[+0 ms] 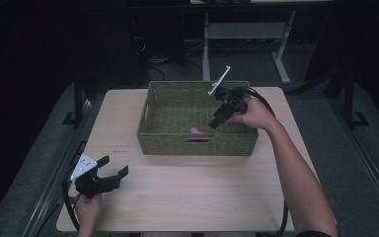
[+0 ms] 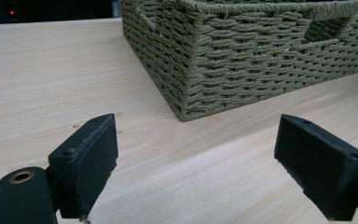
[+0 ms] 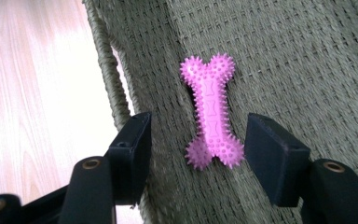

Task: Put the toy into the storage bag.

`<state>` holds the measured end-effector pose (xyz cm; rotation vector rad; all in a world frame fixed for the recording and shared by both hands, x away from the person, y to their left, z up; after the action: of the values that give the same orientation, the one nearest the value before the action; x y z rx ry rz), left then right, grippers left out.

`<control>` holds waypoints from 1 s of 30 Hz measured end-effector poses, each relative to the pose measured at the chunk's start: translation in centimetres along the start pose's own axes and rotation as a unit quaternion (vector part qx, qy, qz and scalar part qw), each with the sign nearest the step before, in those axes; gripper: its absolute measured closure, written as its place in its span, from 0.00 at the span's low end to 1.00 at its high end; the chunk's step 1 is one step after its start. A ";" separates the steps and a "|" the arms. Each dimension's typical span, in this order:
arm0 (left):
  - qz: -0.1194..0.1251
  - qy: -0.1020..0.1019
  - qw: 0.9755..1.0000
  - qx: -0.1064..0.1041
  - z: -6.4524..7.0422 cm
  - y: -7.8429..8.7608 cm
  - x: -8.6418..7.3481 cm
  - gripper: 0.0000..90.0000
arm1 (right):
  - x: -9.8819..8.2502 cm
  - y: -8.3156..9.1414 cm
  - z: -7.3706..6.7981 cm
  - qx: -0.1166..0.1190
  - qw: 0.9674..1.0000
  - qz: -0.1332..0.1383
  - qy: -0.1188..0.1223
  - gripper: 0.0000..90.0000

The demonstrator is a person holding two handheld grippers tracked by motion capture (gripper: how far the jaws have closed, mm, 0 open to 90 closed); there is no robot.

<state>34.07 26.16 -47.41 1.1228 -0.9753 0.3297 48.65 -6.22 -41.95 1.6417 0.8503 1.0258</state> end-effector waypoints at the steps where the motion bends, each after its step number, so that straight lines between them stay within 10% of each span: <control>1: -0.001 -0.001 1.000 0.000 0.0 0.0 0.0 0.14 | -0.1 0.1 0.0 -0.001 1.000 0.001 -0.001 0.45; 30: -0.004 -0.004 1.000 -0.001 0.4 -0.2 0.0 0.14 | -3.0 2.4 -2.0 -0.009 0.999 0.033 -0.005 0.41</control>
<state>34.03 25.72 -47.52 1.1271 -0.9779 0.3167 45.75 -8.80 -39.96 1.6674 0.7829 1.0676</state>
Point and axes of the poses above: each handheld gripper's, and its own axes: y roughly backward along the jaws, x roughly out of its top, z roughly to its right, the point moved 10 cm from there along -y, roughly forward along the jaws, and after that the axes turned 13 degrees about -z, right-handed, at the moved point
